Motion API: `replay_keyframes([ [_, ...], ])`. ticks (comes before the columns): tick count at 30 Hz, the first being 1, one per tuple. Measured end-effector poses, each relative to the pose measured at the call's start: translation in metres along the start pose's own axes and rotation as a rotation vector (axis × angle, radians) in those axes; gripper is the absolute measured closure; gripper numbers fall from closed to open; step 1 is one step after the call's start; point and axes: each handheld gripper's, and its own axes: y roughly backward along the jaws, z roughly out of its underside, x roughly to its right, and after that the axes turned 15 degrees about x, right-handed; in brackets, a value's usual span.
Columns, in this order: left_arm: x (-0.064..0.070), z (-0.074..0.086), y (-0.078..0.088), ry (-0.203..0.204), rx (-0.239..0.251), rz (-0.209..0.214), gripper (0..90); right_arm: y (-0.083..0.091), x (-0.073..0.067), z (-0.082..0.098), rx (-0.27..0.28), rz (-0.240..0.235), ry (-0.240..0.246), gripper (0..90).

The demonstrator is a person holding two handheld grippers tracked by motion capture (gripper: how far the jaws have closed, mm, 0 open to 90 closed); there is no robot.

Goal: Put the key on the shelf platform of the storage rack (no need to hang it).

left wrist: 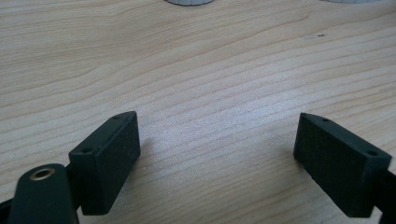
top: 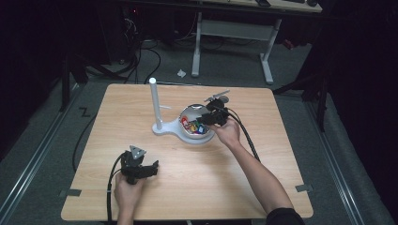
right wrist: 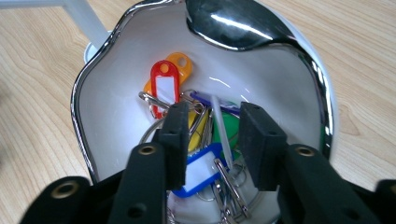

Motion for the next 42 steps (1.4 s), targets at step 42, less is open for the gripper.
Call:
replay_keyframes([
  [42, -0.001, 0.000, 0.000, -0.020, 0.003, 0.019, 15.0, 0.098, 0.023, 0.021, 0.213, 0.031, -0.063, 51.3],
])
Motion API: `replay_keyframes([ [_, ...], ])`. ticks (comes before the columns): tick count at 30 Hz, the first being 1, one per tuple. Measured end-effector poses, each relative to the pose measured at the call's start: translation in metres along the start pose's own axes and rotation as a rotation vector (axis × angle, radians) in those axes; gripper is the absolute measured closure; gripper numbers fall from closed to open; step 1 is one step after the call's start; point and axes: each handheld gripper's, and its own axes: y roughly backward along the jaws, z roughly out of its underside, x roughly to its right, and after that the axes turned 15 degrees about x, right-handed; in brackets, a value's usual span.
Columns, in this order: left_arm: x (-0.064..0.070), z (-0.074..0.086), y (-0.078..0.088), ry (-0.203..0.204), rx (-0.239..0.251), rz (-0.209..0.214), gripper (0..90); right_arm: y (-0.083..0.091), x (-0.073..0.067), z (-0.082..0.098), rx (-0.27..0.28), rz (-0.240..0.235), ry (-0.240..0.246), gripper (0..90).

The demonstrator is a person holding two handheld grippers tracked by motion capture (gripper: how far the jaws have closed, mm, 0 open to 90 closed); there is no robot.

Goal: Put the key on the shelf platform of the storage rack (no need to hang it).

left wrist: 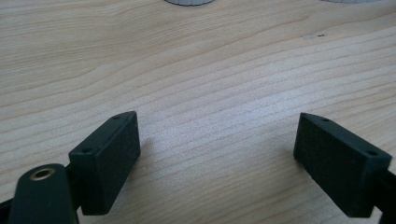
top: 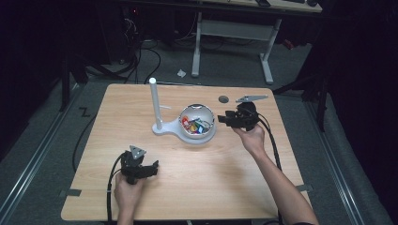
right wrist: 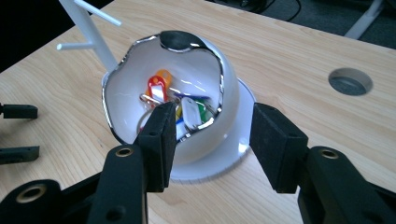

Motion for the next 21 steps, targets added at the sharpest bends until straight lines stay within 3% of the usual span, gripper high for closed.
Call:
replay_keyframes([
  [9, 0.000, 0.000, 0.000, 0.002, 0.000, -0.002, 14.9, 0.021, 0.003, 0.009, 0.003, 0.044, 0.028, 50.1],
  [21, 0.000, 0.000, 0.000, 0.000, 0.001, -0.001, 14.9, 0.047, 0.013, 0.022, 0.012, 0.085, 0.002, 49.2],
])
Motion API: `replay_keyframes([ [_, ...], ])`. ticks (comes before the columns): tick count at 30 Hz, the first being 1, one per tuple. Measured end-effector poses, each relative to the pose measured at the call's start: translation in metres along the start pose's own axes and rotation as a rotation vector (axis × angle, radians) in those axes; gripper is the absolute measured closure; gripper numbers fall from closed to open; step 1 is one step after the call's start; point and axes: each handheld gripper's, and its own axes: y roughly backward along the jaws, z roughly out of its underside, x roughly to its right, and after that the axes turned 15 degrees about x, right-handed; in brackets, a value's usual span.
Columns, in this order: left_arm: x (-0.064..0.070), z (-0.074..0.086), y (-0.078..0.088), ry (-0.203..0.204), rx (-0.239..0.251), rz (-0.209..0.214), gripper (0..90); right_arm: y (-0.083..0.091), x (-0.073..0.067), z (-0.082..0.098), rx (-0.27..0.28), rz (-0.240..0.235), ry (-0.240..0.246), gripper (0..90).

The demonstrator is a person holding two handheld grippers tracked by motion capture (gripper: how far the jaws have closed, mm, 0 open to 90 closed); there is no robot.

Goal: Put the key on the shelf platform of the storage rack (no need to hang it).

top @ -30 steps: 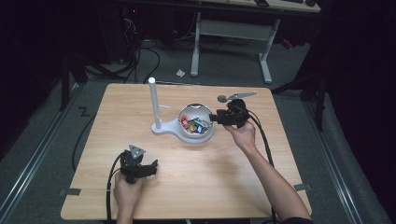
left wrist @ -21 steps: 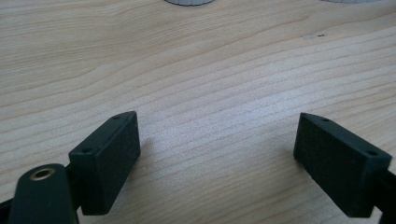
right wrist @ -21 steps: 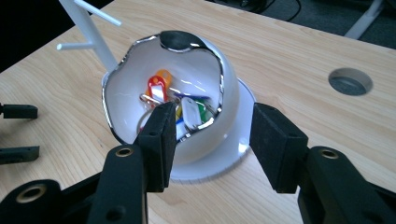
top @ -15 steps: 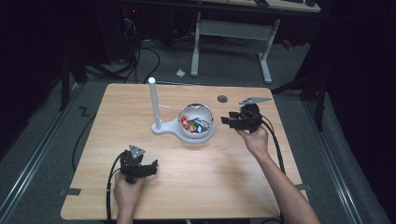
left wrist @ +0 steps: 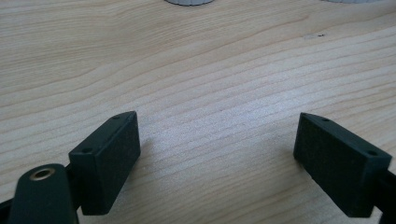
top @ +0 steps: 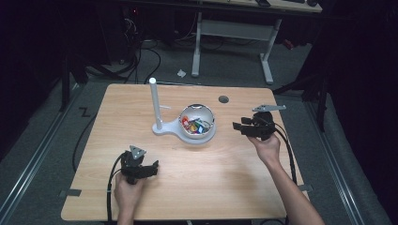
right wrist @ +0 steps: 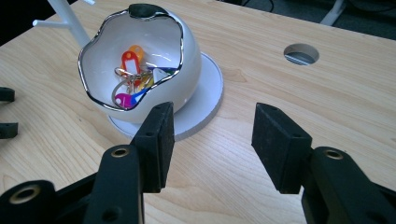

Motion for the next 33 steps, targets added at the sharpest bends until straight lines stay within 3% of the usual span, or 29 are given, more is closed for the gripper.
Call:
replay_keyframes([
  [5, 0.000, 0.000, 0.000, 0.001, 0.000, -0.001, 15.0, 0.009, -0.001, 0.001, 0.006, 0.013, 0.020, 49.3],
  [21, 0.000, 0.000, 0.000, 0.001, 0.000, 0.000, 14.9, 0.035, 0.013, 0.025, 0.023, 0.080, -0.025, 50.0],
  [33, 0.000, 0.000, 0.000, 0.003, 0.000, -0.003, 15.0, 0.049, 0.015, 0.040, 0.028, 0.116, -0.024, 51.0],
])
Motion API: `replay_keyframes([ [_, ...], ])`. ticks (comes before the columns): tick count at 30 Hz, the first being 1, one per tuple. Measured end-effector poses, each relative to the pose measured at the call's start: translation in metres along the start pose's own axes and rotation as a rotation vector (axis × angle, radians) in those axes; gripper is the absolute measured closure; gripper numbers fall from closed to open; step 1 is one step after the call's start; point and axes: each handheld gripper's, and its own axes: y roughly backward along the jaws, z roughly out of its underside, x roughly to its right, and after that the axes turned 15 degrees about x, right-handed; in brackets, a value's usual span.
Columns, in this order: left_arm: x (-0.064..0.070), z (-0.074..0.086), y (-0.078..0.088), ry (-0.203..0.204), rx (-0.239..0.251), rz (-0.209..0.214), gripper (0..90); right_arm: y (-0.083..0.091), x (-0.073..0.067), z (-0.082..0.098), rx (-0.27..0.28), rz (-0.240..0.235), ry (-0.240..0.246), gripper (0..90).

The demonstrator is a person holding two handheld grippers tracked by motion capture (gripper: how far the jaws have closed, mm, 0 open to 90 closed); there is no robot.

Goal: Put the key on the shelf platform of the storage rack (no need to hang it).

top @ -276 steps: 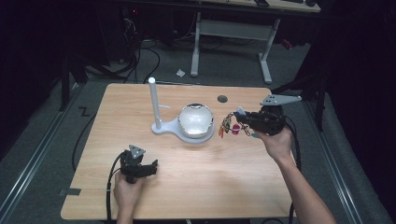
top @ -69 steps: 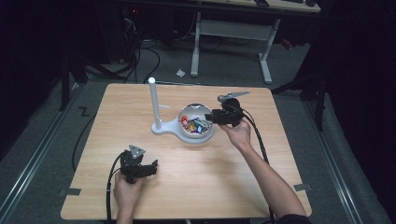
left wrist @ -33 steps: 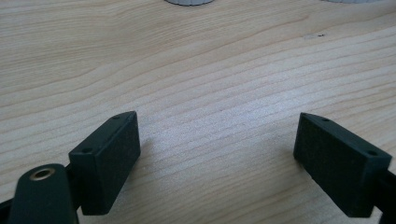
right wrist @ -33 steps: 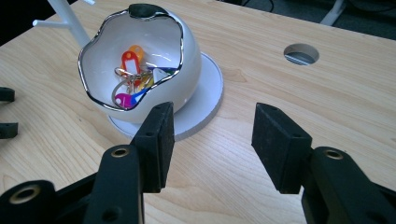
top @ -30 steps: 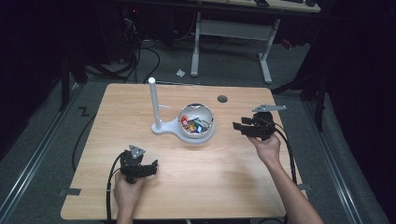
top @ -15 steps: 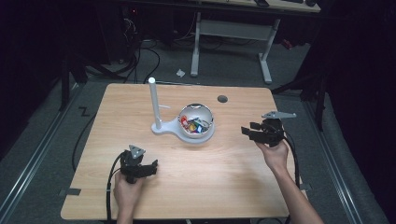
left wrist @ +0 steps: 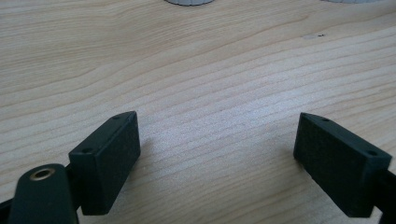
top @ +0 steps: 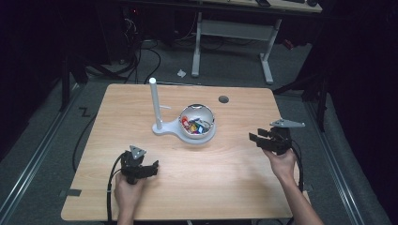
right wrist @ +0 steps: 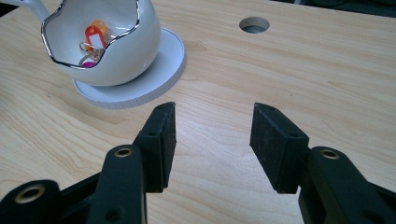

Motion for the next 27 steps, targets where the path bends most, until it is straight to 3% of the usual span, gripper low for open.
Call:
replay_keyframes([
  [27, 0.000, 0.000, 0.000, -0.001, 0.000, 0.001, 15.0, 0.006, -0.001, 0.045, -0.014, 0.011, -0.040, 48.3],
])
